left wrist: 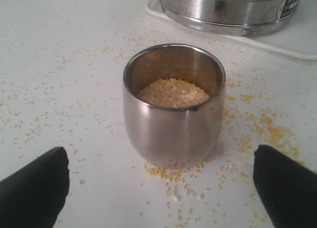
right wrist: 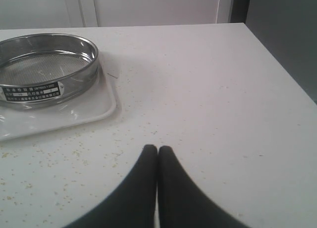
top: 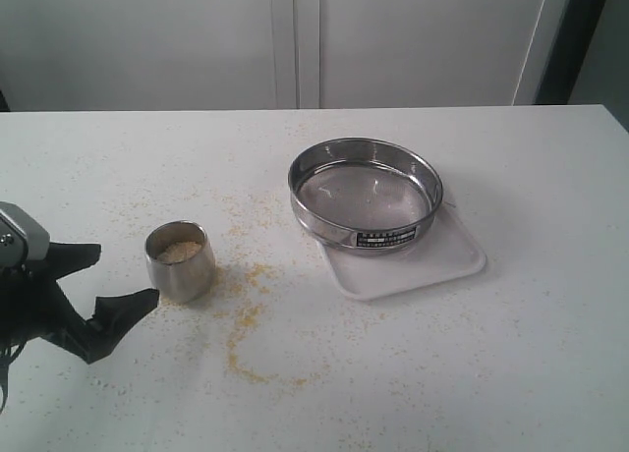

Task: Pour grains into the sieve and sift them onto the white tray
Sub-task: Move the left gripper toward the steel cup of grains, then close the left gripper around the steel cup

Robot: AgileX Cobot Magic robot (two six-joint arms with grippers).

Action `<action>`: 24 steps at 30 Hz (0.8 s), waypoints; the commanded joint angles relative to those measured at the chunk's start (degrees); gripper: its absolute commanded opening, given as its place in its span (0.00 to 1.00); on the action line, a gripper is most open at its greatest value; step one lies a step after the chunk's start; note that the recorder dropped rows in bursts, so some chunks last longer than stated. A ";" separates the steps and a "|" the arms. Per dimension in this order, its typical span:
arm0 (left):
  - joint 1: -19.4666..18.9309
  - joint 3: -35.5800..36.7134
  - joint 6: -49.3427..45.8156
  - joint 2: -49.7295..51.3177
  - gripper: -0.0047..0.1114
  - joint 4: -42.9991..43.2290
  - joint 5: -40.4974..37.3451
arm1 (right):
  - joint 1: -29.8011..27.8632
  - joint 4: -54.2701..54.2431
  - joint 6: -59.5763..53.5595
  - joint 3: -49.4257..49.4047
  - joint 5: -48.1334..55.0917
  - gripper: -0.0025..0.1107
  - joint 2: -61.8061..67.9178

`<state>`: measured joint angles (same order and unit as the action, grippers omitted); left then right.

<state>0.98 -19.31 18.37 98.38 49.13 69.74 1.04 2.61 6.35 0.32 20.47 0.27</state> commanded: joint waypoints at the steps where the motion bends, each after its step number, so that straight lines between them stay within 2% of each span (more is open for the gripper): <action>1: 0.40 -1.72 1.07 0.71 0.94 0.11 0.22 | -0.34 0.20 -0.07 -0.32 -0.87 0.02 -0.27; 6: 0.52 -3.83 1.20 3.99 0.94 1.12 0.22 | -0.34 0.20 -0.07 -0.32 -0.87 0.02 -0.27; 16: 5.88 -9.94 -0.58 10.41 0.94 0.65 0.22 | -0.34 0.20 -0.07 -0.32 -0.87 0.02 -0.27; 24: 6.16 -13.42 -0.40 12.46 0.94 -0.21 0.22 | -0.34 0.20 -0.07 -0.32 -0.87 0.02 -0.27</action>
<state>6.74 -31.63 17.95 110.17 49.11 69.74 1.04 2.61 6.35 0.32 20.47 0.27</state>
